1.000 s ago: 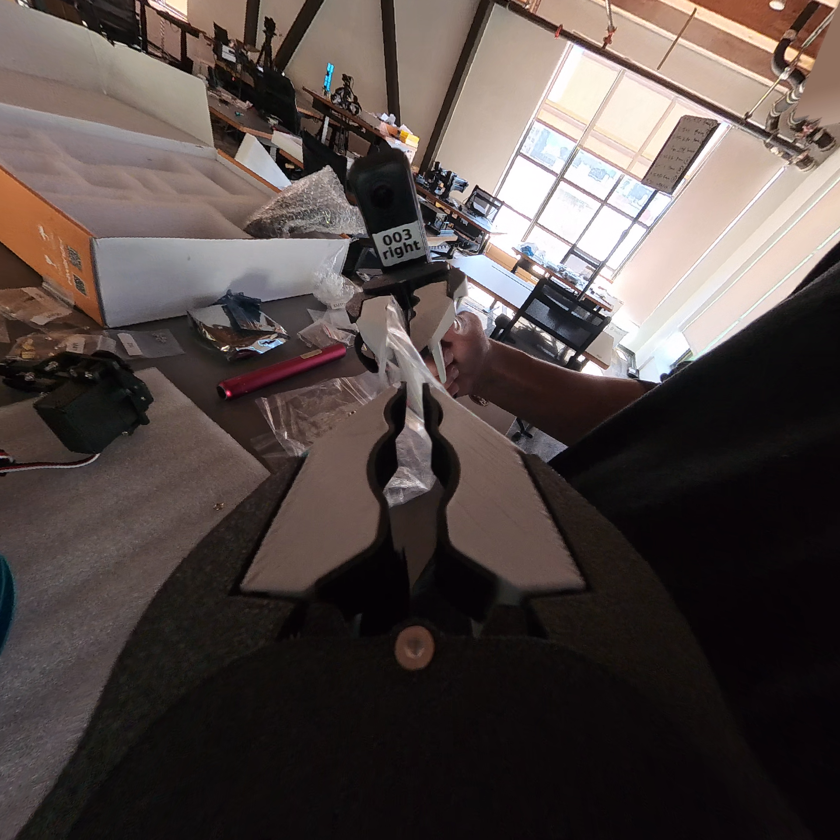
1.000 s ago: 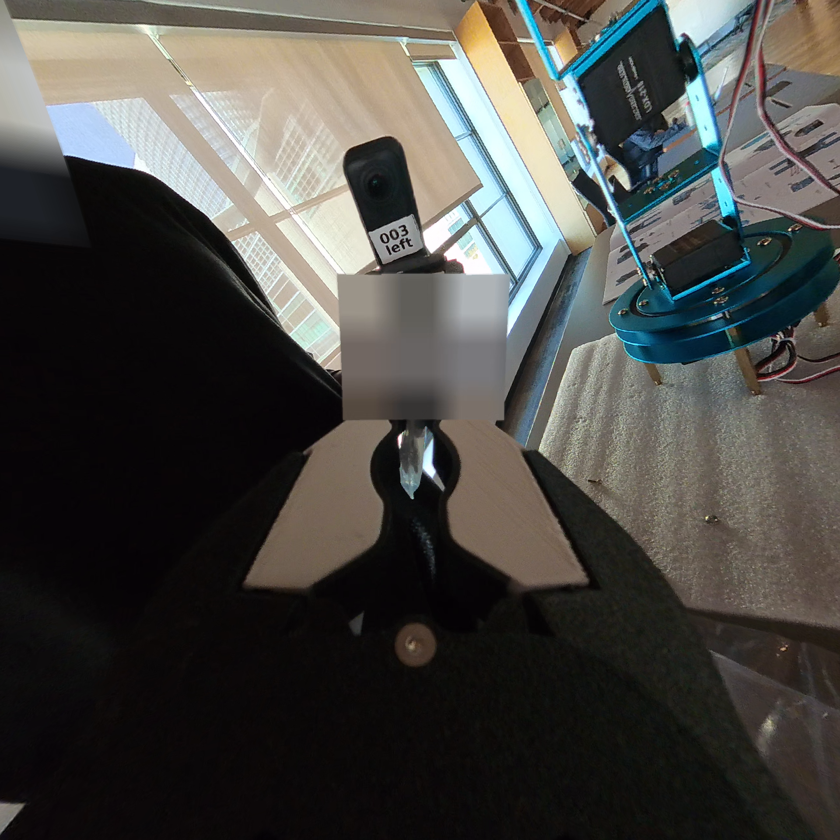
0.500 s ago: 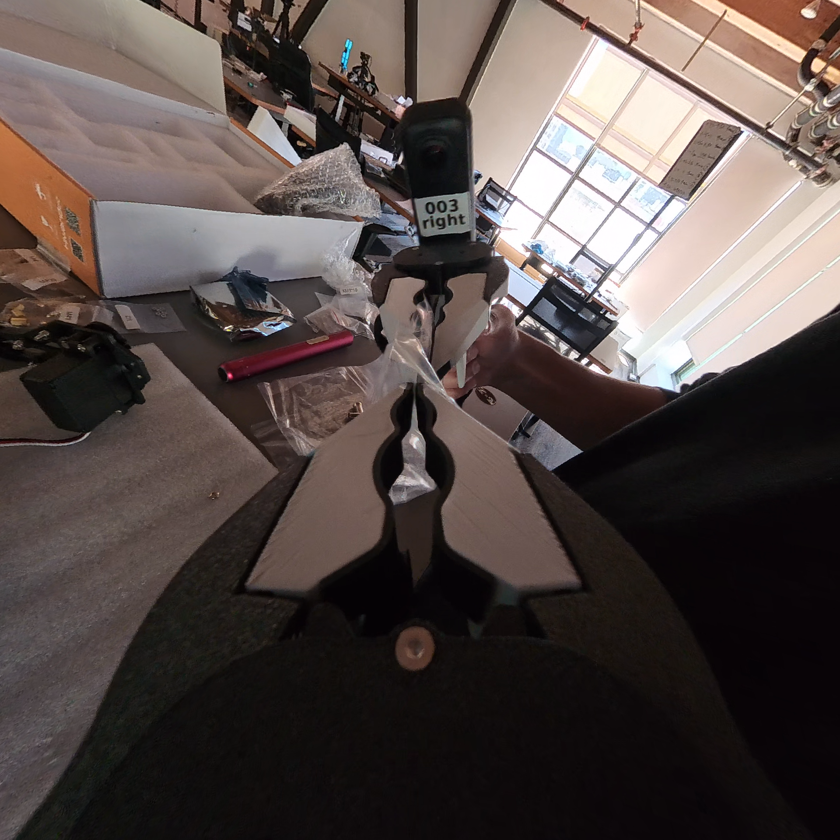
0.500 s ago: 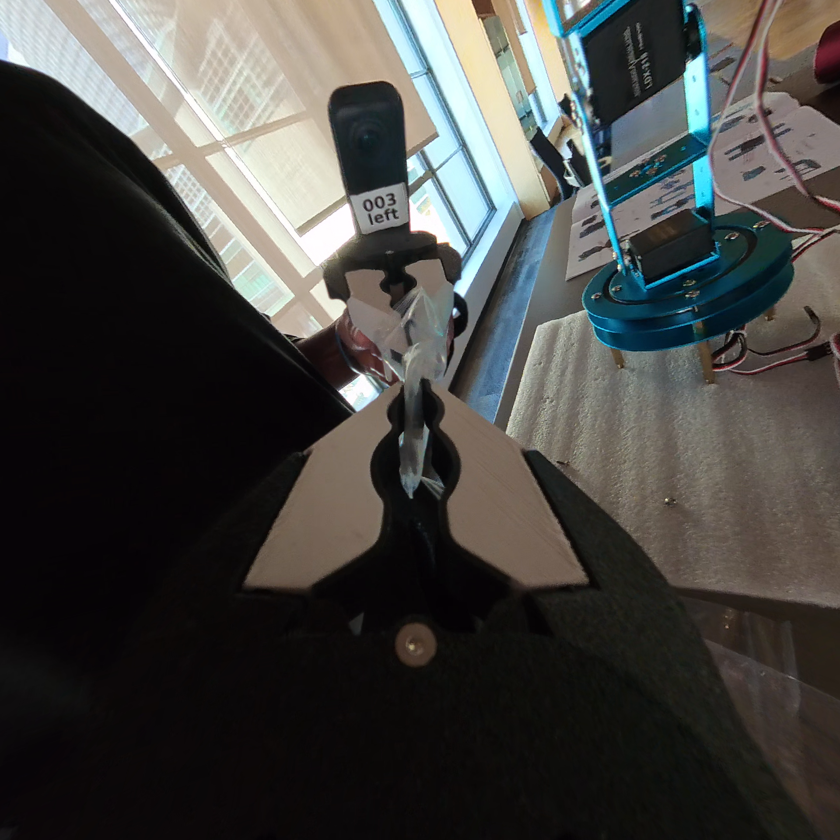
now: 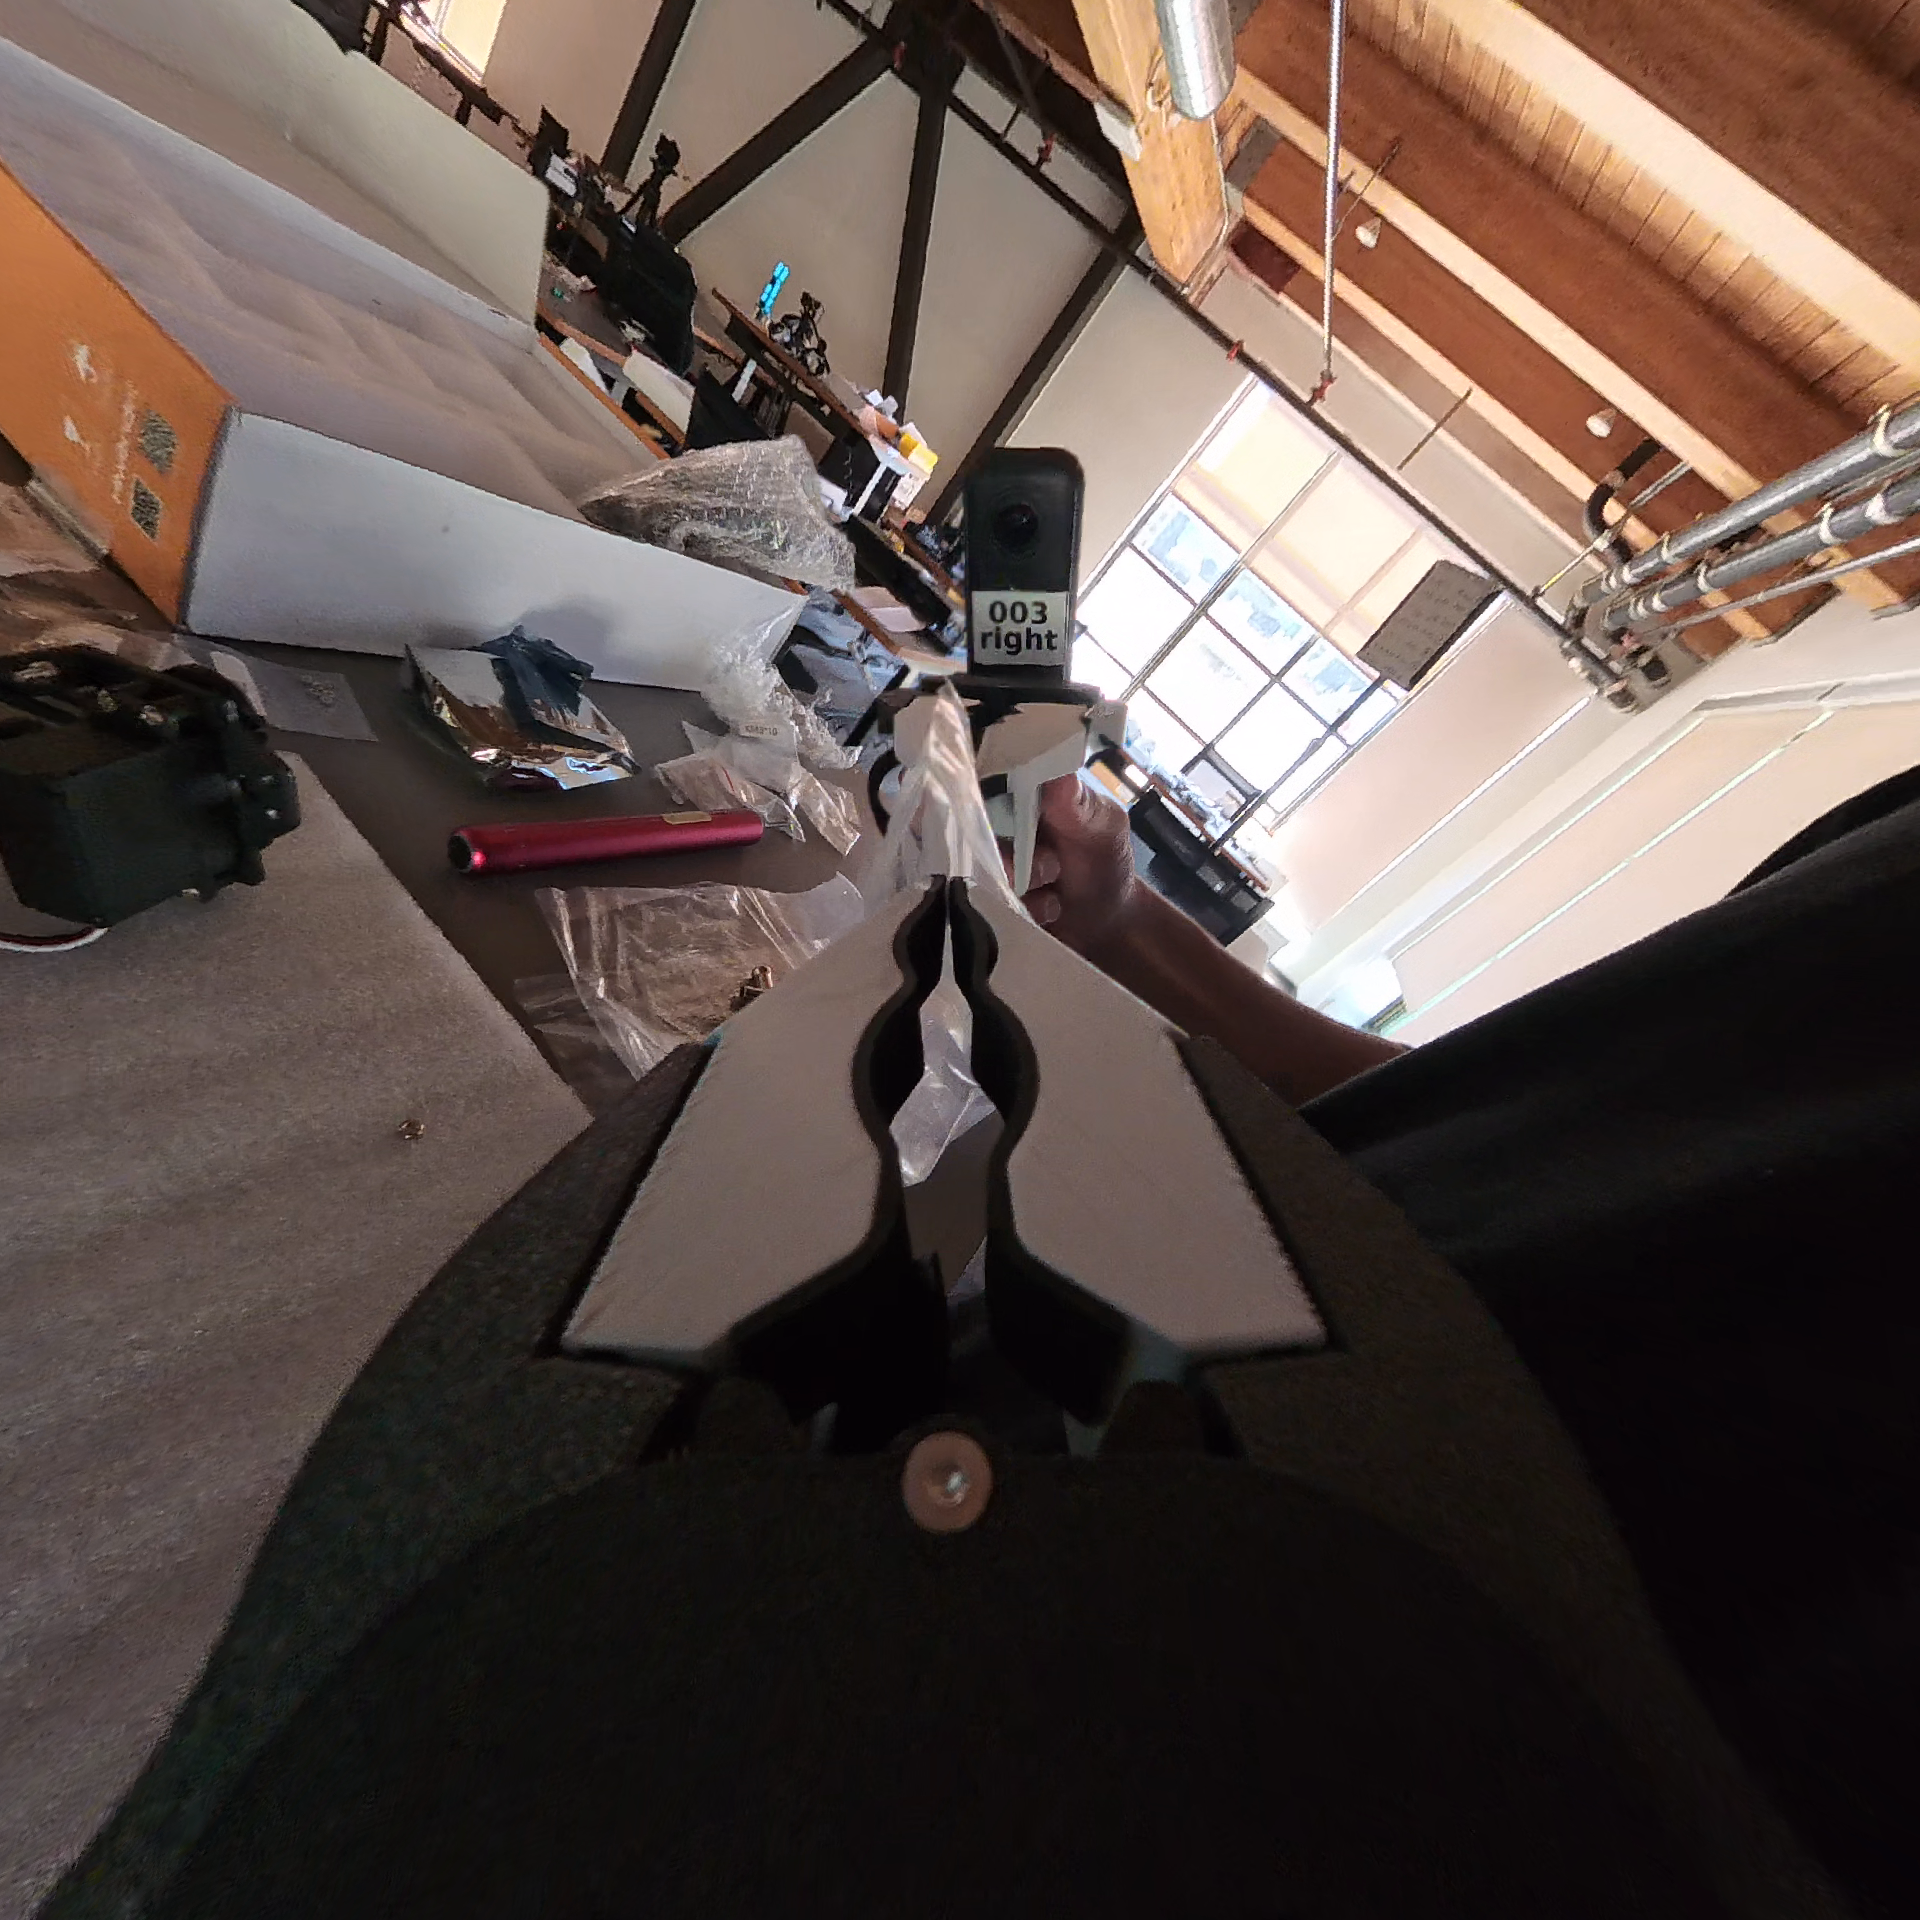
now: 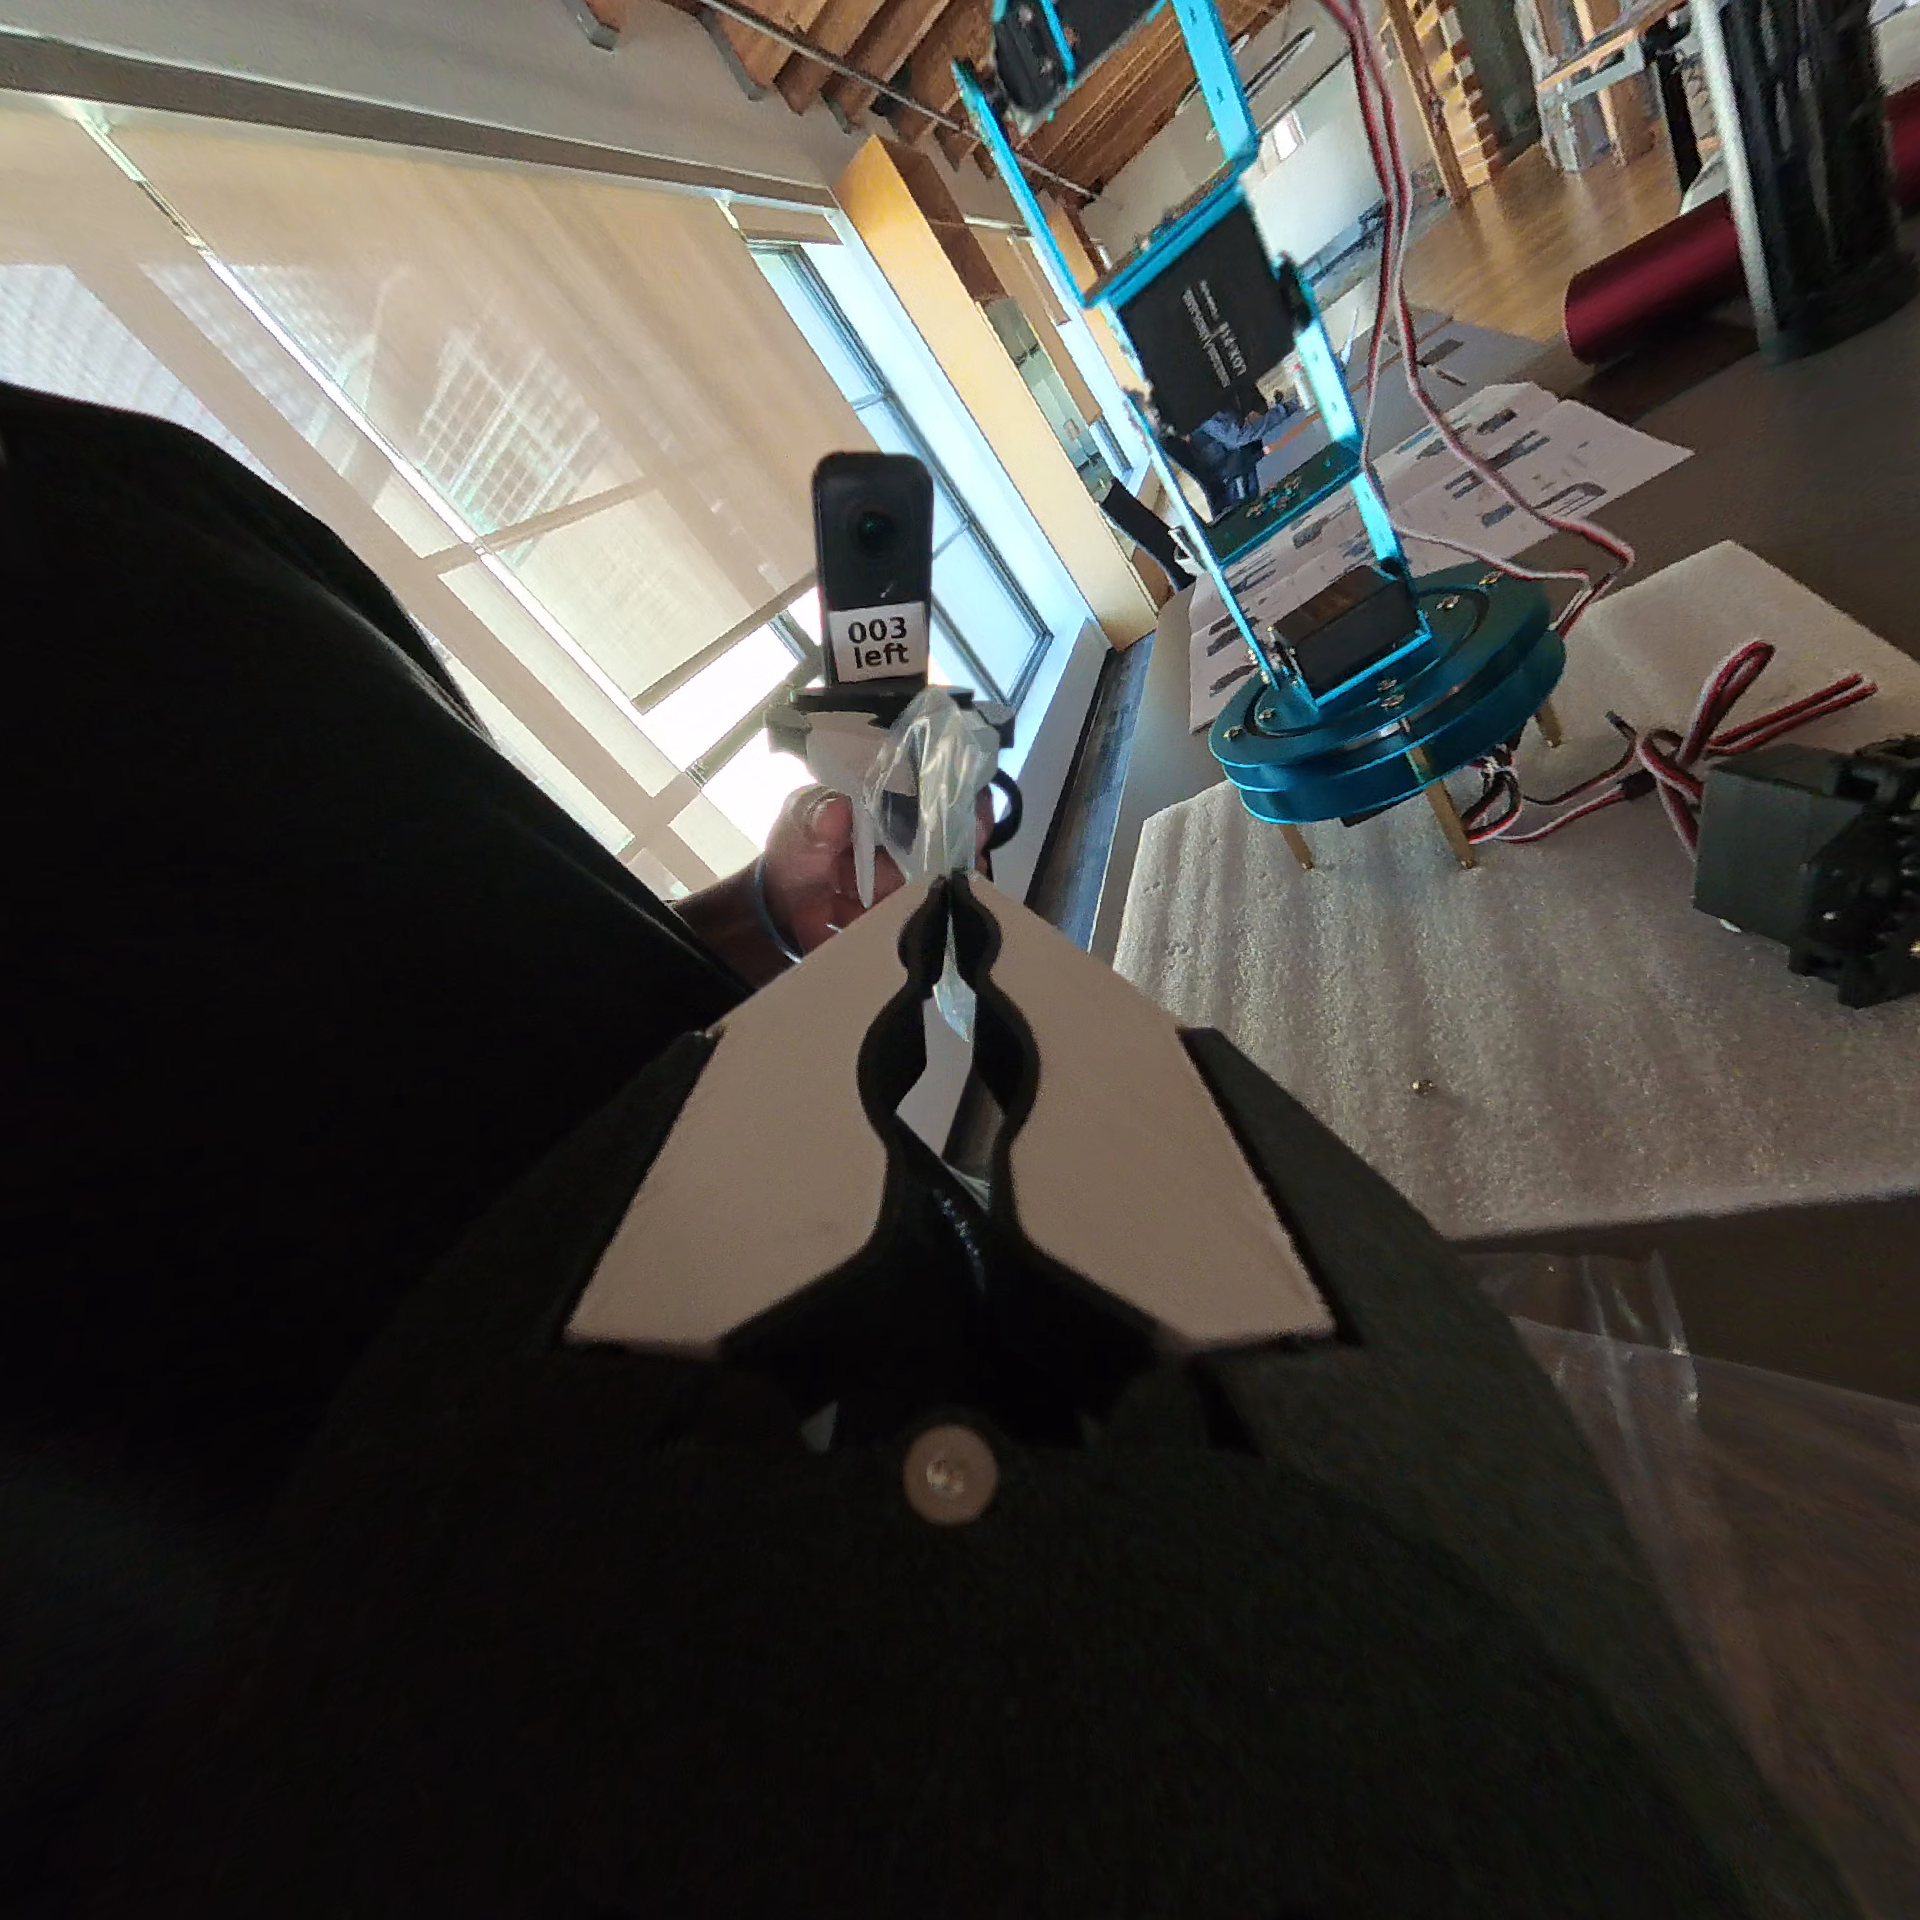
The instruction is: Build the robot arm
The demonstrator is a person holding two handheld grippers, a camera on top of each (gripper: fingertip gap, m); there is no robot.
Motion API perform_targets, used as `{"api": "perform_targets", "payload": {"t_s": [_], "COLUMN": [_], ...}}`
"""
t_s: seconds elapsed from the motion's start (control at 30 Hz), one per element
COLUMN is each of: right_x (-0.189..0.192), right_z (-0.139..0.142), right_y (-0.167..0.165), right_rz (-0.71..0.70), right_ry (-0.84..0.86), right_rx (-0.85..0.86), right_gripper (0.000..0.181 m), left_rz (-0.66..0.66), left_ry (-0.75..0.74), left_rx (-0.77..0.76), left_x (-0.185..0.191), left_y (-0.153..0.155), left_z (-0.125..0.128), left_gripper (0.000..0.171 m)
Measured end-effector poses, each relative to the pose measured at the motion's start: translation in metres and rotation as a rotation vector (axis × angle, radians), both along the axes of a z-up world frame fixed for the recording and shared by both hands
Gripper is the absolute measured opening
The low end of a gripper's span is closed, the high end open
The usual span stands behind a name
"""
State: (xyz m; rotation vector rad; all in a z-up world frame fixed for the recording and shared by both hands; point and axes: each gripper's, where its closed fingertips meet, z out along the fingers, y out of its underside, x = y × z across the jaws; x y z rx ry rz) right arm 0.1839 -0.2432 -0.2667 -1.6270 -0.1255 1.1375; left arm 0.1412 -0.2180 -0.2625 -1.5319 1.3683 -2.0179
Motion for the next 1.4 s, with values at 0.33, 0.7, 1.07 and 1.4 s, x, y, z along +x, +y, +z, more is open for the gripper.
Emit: {"api": "perform_targets", "payload": {"t_s": [0.33,0.7,1.07,1.4], "right_x": [0.054,0.229,0.226,0.017], "right_z": [-0.015,-0.003,-0.146,-0.035], "right_y": [-0.015,-0.117,-0.128,-0.067], "right_rz": [-0.166,-0.952,-0.493,0.052], "right_ry": [-0.092,-0.971,-1.115,-0.241], "right_rx": [-0.105,-0.393,-0.655,-0.141], "right_gripper": [0.0,0.0,0.035,0.072], "left_rz": [0.094,0.169,0.137,-0.12], "left_ry": [0.004,0.195,0.169,-0.163], "left_rx": [0.001,0.209,0.635,1.365], "left_x": [-0.018,-0.018,0.004,-0.003], "left_y": [0.038,0.038,0.005,-0.05], "left_z": [-0.005,-0.054,-0.063,-0.04], "left_gripper": [0.0,0.0,0.0,0.0]}}
